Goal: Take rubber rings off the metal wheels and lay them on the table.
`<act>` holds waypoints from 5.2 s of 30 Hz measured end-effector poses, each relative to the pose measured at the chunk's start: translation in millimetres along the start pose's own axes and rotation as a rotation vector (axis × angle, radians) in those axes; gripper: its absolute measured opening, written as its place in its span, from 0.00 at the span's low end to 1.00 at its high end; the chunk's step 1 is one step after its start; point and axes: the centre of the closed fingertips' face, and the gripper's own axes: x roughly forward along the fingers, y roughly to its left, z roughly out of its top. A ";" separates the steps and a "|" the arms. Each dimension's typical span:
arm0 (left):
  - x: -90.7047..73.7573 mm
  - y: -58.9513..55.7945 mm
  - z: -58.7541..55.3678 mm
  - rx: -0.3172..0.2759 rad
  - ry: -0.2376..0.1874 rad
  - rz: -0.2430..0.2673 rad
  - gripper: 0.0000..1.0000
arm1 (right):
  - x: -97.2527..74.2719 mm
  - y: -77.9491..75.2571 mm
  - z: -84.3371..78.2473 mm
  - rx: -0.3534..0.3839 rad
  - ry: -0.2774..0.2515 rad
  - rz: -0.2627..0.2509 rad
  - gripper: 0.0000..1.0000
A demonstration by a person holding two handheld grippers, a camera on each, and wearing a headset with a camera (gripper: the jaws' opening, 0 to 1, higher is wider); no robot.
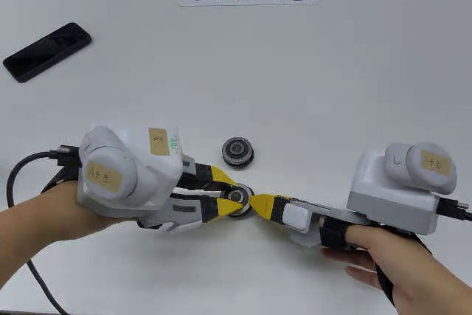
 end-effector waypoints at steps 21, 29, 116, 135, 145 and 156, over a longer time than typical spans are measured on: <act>-0.2 0.1 -0.4 -0.006 -0.001 -0.002 0.13 | -0.8 0.9 -0.1 0.030 -0.008 0.012 0.01; 0.1 0.9 -1.1 -0.005 0.000 -0.002 0.13 | -1.1 3.3 0.2 0.023 -0.011 0.015 0.01; 0.2 0.7 -1.4 0.018 0.022 -0.003 0.13 | 4.5 27.7 -0.3 -0.244 0.029 -0.021 0.00; -0.7 0.7 -2.3 0.025 0.035 0.033 0.14 | 1.9 19.4 -2.8 -0.178 0.028 -0.065 0.01; -0.4 0.4 0.0 0.005 0.041 0.046 0.15 | 2.7 15.8 -1.6 -0.145 0.017 -0.075 0.01; -10.2 -1.6 5.9 0.001 0.023 0.056 0.19 | 3.7 19.7 -0.3 -0.109 0.005 -0.055 0.01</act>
